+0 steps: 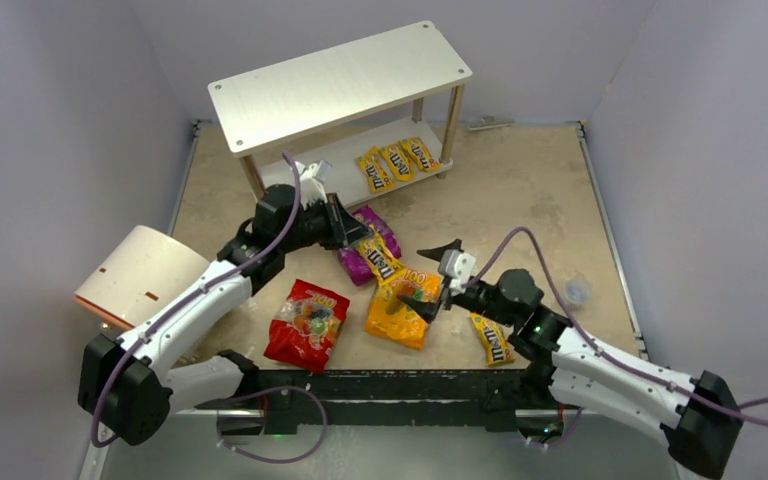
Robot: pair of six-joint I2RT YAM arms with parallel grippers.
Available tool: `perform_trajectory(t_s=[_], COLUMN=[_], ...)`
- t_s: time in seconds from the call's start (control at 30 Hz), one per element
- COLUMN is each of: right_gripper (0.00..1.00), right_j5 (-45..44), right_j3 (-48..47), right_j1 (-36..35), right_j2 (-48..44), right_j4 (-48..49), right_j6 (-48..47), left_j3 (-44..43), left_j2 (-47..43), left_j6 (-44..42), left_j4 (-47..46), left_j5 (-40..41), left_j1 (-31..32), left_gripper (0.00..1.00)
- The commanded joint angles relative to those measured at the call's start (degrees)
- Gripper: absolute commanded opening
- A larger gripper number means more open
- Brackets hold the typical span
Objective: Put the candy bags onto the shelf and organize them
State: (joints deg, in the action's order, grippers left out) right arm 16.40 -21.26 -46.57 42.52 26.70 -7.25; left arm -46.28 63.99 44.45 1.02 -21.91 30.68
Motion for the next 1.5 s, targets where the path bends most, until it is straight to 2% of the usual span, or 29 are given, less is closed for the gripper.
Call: perform_trajectory(t_s=[0.0, 0.07, 0.23, 0.33, 0.4, 0.53, 0.63, 0.7, 0.83, 1.47], right_gripper=[0.99, 0.99, 0.99, 0.97, 0.95, 0.93, 0.86, 0.81, 0.79, 0.75], right_j5=[-18.9, -22.4, -32.1, -36.3, -38.7, -38.2, -41.2, -41.9, -39.7, -37.3], right_j3=[-0.4, -0.8, 2.7, 4.0, 4.2, 2.8, -0.6, -1.5, -0.4, 1.5], right_j1=[-7.7, -10.9, -19.5, -22.8, -24.1, -25.6, -25.9, -25.9, -25.9, -26.0], right_j2=[6.3, 11.0, 20.8, 28.3, 35.0, 46.7, 53.1, 54.3, 51.9, 43.6], right_j4=[15.1, 18.3, 36.4, 50.3, 63.0, 81.6, 82.7, 82.7, 82.7, 82.7], right_j6=[-21.1, -27.1, -41.3, -48.8, -54.4, -62.0, -67.9, -67.2, -63.3, -65.1], left_j3=[-10.0, -13.1, -22.5, -25.5, -25.9, -24.7, -23.9, -23.2, -22.5, -22.2], left_j2=[1.9, 2.6, 4.3, 4.7, 5.0, 5.3, 5.4, 5.2, 4.9, 5.7], left_j6=[1.9, 1.9, 0.2, 0.1, 0.6, 1.5, 2.2, 2.2, 2.3, 2.7], left_j4=[12.1, 15.6, 28.5, 32.8, 34.7, 35.1, 35.1, 35.1, 35.7, 36.2], left_j5=[0.5, 0.5, 6.6, 7.7, 7.8, 5.6, 4.2, 3.9, 4.7, 5.5], left_j1=[-2.4, -2.9, -3.9, -4.0, -4.0, -4.0, -4.0, -4.0, -4.0, -4.2], left_gripper=[0.00, 0.00, 0.00, 0.00, 0.00, 0.00, 0.00, 0.00, 0.00, 0.00])
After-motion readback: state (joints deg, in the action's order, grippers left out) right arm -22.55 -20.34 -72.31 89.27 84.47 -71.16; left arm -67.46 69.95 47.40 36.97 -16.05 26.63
